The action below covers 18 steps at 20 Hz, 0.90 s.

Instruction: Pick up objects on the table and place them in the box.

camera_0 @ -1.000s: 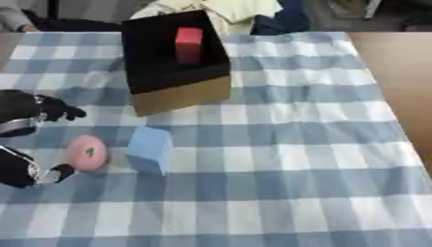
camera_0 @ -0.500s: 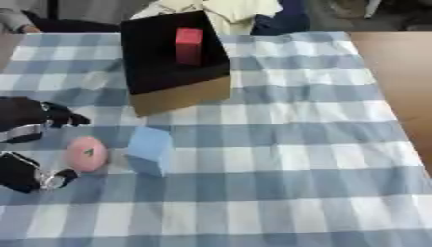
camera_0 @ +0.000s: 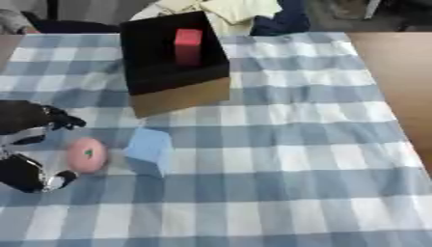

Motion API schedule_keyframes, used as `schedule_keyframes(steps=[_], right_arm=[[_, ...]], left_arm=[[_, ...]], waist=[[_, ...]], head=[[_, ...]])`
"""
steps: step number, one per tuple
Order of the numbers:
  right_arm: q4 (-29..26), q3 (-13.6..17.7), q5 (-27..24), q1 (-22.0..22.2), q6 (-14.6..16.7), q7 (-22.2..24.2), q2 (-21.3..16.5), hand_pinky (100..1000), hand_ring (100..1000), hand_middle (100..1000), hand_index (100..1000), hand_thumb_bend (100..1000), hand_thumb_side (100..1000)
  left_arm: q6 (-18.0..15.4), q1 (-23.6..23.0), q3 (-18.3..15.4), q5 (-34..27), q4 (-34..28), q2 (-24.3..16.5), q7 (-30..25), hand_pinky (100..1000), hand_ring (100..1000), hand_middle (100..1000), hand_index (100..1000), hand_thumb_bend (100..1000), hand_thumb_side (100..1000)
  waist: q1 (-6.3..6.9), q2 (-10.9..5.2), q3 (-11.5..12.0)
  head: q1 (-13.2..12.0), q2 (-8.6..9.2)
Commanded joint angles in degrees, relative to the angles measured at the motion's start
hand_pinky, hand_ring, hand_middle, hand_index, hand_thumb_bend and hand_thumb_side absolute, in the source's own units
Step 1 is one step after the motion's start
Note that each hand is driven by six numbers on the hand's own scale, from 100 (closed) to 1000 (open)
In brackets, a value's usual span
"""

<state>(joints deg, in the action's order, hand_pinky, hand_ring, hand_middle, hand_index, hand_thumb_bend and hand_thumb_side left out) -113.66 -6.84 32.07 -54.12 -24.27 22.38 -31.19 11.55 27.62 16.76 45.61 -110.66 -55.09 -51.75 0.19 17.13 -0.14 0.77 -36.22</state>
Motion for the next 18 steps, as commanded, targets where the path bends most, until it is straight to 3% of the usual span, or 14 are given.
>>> schedule_keyframes(steps=[1,18], right_arm=[[-0.94,0.84,-0.58,-0.47,-0.09,-0.41,-1.39,916,883,855,971,119,985],[-0.94,1.59,-1.09,0.7,-0.93,-1.26,-0.82,915,880,850,968,100,1000]], left_arm=[[-0.15,1.42,-0.11,1.83,0.93,-0.35,0.1,738,845,842,989,318,507],[-1.1,3.38,2.11,4.5,7.94,3.09,2.02,731,832,811,929,350,506]], waist=[[0.06,-0.91,-0.09],[-0.15,-0.49,-0.62]], head=[[-0.24,0.47],[-0.5,1.01]])
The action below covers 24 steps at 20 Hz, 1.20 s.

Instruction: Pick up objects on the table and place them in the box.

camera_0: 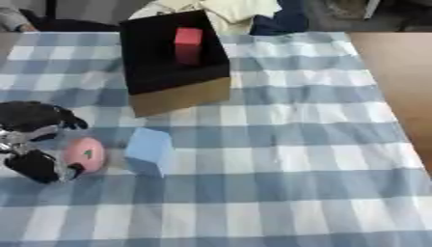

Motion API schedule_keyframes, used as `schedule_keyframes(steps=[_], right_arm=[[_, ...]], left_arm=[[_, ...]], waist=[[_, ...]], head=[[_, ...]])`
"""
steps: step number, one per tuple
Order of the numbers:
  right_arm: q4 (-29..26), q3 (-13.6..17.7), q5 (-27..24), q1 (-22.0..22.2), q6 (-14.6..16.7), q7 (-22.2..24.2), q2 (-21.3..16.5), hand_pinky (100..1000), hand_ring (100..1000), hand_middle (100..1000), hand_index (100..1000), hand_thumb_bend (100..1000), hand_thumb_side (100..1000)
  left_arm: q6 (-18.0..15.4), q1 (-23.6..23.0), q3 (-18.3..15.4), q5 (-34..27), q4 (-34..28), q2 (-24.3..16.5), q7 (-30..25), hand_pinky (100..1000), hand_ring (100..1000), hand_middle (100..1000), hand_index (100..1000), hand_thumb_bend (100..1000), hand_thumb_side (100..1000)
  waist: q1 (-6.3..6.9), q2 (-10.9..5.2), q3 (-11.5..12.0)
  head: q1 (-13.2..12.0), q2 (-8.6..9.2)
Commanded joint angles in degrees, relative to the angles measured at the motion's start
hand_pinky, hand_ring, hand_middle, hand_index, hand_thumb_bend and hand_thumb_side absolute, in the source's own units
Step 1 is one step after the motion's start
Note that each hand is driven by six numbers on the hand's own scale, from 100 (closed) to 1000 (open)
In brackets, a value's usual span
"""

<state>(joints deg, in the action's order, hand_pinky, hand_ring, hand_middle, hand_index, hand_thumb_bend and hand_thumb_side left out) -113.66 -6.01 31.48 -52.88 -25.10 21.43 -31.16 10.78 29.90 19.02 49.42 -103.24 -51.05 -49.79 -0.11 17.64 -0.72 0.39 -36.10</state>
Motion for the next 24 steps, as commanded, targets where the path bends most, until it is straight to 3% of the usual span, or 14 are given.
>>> schedule_keyframes(steps=[1,14,17,24], right_arm=[[-0.93,0.78,-0.55,-0.51,-0.12,-0.35,-0.8,915,880,850,968,100,1000],[-0.93,1.09,-1.08,0.21,-0.39,-0.53,-0.37,915,879,844,964,100,1000],[-0.93,1.22,-1.28,0.37,-0.32,-0.63,-0.36,916,880,844,963,100,1000],[-0.11,1.09,-0.75,0.1,-0.55,-0.49,0.5,916,879,841,963,100,1000]], left_arm=[[-0.55,1.2,0.0,1.17,0.98,-0.83,0.06,730,831,810,929,356,502],[-2.55,1.65,1.45,5.3,5.4,1.61,4.24,659,785,754,865,263,393],[-2.32,1.51,1.65,5.73,5.8,1.96,5.99,630,756,714,831,202,384],[-1.96,1.23,0.68,5.84,1.68,1.34,5.94,604,739,713,826,100,395]], waist=[[0.14,-0.98,-0.06],[-0.03,-0.79,-0.28],[-0.08,-0.77,-0.33],[-0.01,-0.84,-0.15]], head=[[-0.12,0.96],[-0.22,1.33],[-0.2,1.34],[-0.01,1.35]])
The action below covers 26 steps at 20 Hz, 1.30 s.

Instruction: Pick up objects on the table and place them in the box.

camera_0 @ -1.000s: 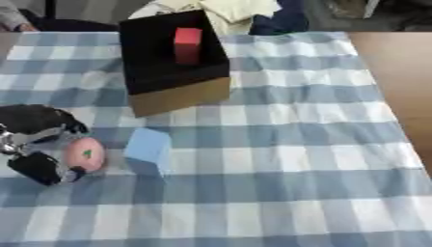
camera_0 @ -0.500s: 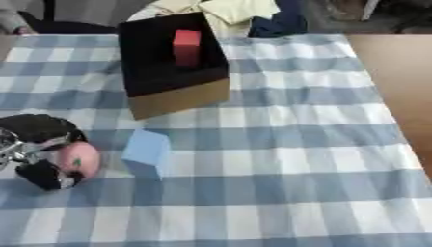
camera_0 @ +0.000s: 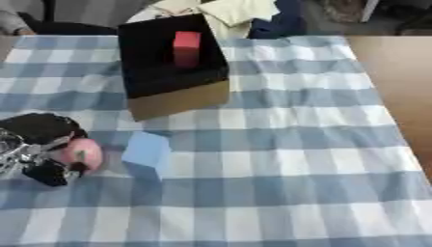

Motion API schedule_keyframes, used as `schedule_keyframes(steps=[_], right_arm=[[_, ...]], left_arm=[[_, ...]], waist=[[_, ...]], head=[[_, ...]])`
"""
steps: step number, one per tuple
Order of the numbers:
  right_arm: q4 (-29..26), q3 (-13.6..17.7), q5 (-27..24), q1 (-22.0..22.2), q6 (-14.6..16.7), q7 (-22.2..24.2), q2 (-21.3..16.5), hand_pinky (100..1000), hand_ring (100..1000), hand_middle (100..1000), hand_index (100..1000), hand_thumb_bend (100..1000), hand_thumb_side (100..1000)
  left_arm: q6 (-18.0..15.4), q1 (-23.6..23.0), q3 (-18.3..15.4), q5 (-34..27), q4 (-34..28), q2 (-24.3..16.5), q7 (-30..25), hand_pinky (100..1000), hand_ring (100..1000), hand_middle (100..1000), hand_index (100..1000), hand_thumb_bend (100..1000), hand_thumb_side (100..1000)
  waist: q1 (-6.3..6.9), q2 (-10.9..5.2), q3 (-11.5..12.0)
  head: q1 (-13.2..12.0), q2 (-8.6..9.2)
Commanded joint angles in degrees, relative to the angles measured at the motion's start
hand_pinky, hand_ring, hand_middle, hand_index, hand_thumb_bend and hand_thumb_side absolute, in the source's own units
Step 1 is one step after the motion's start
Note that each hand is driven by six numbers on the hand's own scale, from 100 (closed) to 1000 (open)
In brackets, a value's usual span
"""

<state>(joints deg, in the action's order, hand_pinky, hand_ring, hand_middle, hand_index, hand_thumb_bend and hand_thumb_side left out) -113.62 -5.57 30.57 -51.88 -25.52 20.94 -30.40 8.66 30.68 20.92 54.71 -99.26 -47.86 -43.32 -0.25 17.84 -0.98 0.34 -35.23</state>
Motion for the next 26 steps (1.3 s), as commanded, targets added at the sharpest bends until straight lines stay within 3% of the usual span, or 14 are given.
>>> schedule_keyframes(steps=[1,7,16,21,26], right_arm=[[0.01,0.61,0.3,-0.93,-0.09,0.04,-0.13,916,879,840,963,100,1000],[0.5,0.57,0.48,-0.85,0.07,0.17,0.14,916,878,836,963,100,1000],[0.55,0.9,0.46,-0.58,-0.06,-0.32,0.13,915,879,834,962,100,1000],[0.57,1.16,0.45,-0.32,-0.24,-0.68,0.02,915,879,832,961,100,1000],[0.38,1.31,0.37,-0.11,-0.26,-0.9,0.03,916,879,831,962,100,1000]], left_arm=[[0.13,0.37,-1.52,0.89,-3.08,-2.12,-1.33,603,739,714,827,100,394],[0.23,0.22,-3.55,2.33,-6.49,-3.77,-5.0,606,740,719,830,100,360],[2.19,1.43,-5.77,-0.93,-10.46,-4.8,-6.61,567,722,692,807,100,332],[3.36,4.25,-6.95,-1.73,-12.21,-4.56,-6.36,527,703,660,781,100,320],[4.18,9.92,-7.69,-2.86,-11.44,-2.84,-6.35,510,700,653,774,100,312]], waist=[[0.17,-1.07,0.15],[0.34,-1.27,0.37],[0.55,-1.5,0.72],[0.79,-1.47,0.69],[1.23,-1.61,0.41]], head=[[0.08,0.48],[0.31,0.6],[0.53,0.56],[0.72,0.27],[0.76,-0.38]])
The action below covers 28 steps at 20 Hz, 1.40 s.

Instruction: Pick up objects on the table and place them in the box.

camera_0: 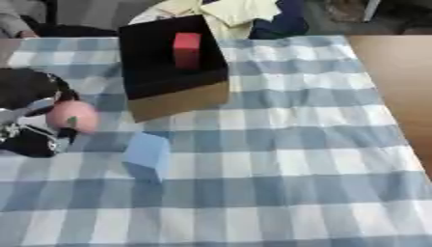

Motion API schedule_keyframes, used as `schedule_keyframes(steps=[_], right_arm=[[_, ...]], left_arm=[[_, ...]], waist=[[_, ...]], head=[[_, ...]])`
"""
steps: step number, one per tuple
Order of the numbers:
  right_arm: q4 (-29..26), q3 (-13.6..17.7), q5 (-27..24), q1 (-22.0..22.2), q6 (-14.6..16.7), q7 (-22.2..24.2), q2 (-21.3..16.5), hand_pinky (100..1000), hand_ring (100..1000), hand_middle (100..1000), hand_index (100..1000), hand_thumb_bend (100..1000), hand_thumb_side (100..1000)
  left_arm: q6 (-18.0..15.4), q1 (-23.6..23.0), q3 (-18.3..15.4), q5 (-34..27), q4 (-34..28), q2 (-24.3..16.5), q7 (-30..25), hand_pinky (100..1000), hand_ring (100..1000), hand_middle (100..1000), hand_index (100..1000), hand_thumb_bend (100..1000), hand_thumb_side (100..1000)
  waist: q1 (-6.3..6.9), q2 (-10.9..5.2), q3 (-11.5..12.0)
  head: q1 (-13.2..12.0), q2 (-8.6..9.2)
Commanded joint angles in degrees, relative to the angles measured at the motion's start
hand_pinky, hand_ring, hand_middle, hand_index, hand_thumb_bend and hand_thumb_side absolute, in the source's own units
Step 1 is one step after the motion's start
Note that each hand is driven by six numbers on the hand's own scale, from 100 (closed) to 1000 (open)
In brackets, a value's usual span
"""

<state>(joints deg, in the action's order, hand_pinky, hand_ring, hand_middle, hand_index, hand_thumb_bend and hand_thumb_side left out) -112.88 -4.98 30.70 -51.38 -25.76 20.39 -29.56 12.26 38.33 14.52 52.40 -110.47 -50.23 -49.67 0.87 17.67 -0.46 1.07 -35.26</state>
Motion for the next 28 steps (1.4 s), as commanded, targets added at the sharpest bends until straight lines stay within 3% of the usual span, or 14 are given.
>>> schedule_keyframes(steps=[1,7,13,19,28], right_arm=[[-0.42,0.72,0.19,-0.59,-0.02,-0.37,-0.77,916,879,831,962,100,1000],[-1.24,0.31,-0.06,-0.64,0.33,-0.06,-0.76,916,879,831,959,100,1000],[-1.7,0.07,-0.28,-0.85,0.89,0.11,-0.77,915,879,830,957,100,1000],[-1.71,-0.1,-1.0,-1.4,1.85,-0.2,-0.61,915,879,828,956,100,1000],[-1.71,0.09,-1.98,-2.01,2.35,-0.77,0.21,915,879,827,955,100,1000]], left_arm=[[0.7,3.78,-1.35,-0.74,0.26,0.19,0.02,508,701,654,775,100,317],[0.72,12.23,-1.36,0.01,5.19,4.92,1.51,488,699,653,773,100,349],[-0.11,17.62,-1.08,4.14,12.24,9.27,5.64,470,697,640,749,100,365],[-0.26,21.13,-0.84,6.95,22.06,14.54,14.21,432,697,644,751,100,441],[-3.74,23.2,-0.54,5.75,35.01,20.23,26.09,432,719,670,779,100,451]], waist=[[0.22,-1.47,-0.28],[0.77,-1.4,-1.16],[1.09,-0.94,-1.6],[0.83,-0.18,-2.31],[0.02,0.3,-3.53]], head=[[-0.04,-0.45],[-1.08,-0.77],[-2.31,-0.49],[-3.73,0.16],[-5.84,1.2]])
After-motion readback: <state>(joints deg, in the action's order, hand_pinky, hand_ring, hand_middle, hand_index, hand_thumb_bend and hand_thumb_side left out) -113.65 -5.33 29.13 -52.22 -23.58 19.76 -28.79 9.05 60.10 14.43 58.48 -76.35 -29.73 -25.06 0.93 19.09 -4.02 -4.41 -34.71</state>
